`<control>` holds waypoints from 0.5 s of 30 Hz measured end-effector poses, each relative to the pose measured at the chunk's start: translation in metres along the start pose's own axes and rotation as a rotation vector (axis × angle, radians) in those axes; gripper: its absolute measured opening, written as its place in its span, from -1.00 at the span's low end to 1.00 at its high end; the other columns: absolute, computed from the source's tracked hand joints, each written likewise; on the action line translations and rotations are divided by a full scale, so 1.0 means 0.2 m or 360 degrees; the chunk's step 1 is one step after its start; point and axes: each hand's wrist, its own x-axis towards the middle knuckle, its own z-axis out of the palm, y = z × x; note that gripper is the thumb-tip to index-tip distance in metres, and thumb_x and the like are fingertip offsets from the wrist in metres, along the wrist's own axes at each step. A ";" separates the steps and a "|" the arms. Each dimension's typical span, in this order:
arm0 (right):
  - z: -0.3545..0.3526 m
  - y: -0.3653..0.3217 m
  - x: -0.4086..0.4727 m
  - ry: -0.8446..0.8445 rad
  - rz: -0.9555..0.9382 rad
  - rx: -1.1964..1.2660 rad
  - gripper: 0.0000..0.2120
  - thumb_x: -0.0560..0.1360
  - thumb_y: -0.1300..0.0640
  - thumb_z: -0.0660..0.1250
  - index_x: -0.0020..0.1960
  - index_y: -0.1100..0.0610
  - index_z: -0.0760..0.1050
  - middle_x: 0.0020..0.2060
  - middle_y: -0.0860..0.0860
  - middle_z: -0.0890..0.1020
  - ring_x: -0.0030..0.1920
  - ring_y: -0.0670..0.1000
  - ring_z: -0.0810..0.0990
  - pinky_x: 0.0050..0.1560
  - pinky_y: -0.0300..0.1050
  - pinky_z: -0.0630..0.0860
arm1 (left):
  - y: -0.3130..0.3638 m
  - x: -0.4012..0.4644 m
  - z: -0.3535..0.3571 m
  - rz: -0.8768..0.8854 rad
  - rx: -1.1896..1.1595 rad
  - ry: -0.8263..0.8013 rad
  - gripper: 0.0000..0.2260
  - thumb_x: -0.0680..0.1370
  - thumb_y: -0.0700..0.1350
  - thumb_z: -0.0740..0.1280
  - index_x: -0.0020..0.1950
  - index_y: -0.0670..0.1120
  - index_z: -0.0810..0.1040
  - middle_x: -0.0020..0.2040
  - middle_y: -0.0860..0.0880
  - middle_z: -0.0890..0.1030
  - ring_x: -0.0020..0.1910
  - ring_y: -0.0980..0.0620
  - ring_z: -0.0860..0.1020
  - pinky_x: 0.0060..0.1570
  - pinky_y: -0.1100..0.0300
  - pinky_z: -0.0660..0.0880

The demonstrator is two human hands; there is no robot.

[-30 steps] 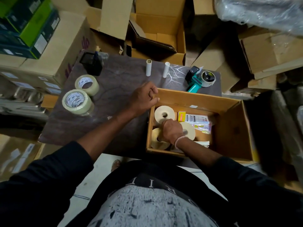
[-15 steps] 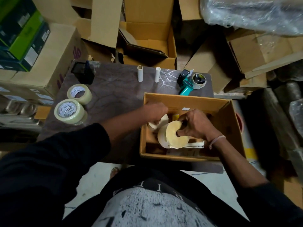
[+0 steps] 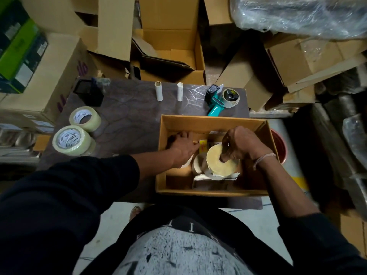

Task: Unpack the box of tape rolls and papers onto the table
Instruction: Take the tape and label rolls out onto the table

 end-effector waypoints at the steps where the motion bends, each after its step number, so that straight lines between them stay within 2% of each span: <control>1: -0.01 0.01 0.00 0.0013 -0.0003 0.0000 -0.37 0.10 -0.17 0.69 0.09 0.05 0.68 -0.01 0.01 0.70 -0.01 0.10 0.67 0.10 -0.06 0.62 | -0.01 -0.01 -0.01 0.0018 -0.0037 -0.0024 0.01 0.28 0.07 0.62 0.57 0.05 0.10 0.37 -0.31 0.32 0.25 -0.29 0.39 0.11 -0.16 0.48; 3: -0.03 0.02 0.00 0.0033 -0.0004 0.0013 -0.39 0.10 -0.17 0.70 0.08 0.03 0.68 -0.01 0.01 0.70 0.00 0.09 0.67 0.11 -0.06 0.61 | -0.02 -0.01 -0.03 0.0009 -0.0202 -0.0082 0.04 0.25 0.09 0.64 0.58 0.04 0.11 0.37 -0.26 0.42 0.31 -0.31 0.37 0.21 -0.18 0.43; 7: -0.12 0.06 -0.01 0.0052 0.0028 0.0048 -0.42 0.09 -0.13 0.71 0.04 0.05 0.70 -0.04 0.00 0.72 -0.05 0.06 0.68 0.05 -0.09 0.62 | -0.07 -0.06 -0.10 0.0037 -0.0403 -0.0012 -0.12 0.25 0.15 0.63 0.46 0.04 0.29 0.31 -0.15 0.53 0.25 -0.22 0.47 0.25 -0.10 0.40; 9: -0.18 0.08 -0.02 0.0080 0.0058 0.0107 -0.41 0.09 -0.08 0.73 0.04 0.09 0.68 -0.07 0.02 0.70 -0.08 0.08 0.67 0.03 -0.06 0.63 | -0.11 -0.11 -0.14 -0.0005 -0.0526 0.0071 -0.16 0.25 0.14 0.63 0.42 0.04 0.33 0.28 -0.12 0.54 0.20 -0.16 0.52 0.22 -0.05 0.46; 12: -0.28 0.09 -0.04 0.0113 0.0051 0.0136 -0.39 0.13 -0.05 0.72 0.11 0.11 0.66 -0.03 0.03 0.69 -0.03 0.11 0.66 0.10 0.00 0.63 | -0.17 -0.20 -0.19 -0.0144 -0.0808 0.0154 -0.16 0.20 0.12 0.66 0.38 0.03 0.34 0.27 -0.16 0.49 0.13 -0.15 0.55 0.06 -0.03 0.57; 15: -0.36 0.09 -0.04 0.0148 0.0023 0.0173 -0.44 0.13 -0.08 0.71 0.08 0.06 0.69 -0.05 -0.02 0.69 -0.04 0.07 0.66 0.07 -0.08 0.61 | -0.25 -0.29 -0.25 -0.0210 -0.0980 0.0334 -0.12 0.20 0.16 0.64 0.41 0.04 0.30 0.32 -0.15 0.44 0.19 -0.15 0.52 0.03 0.05 0.52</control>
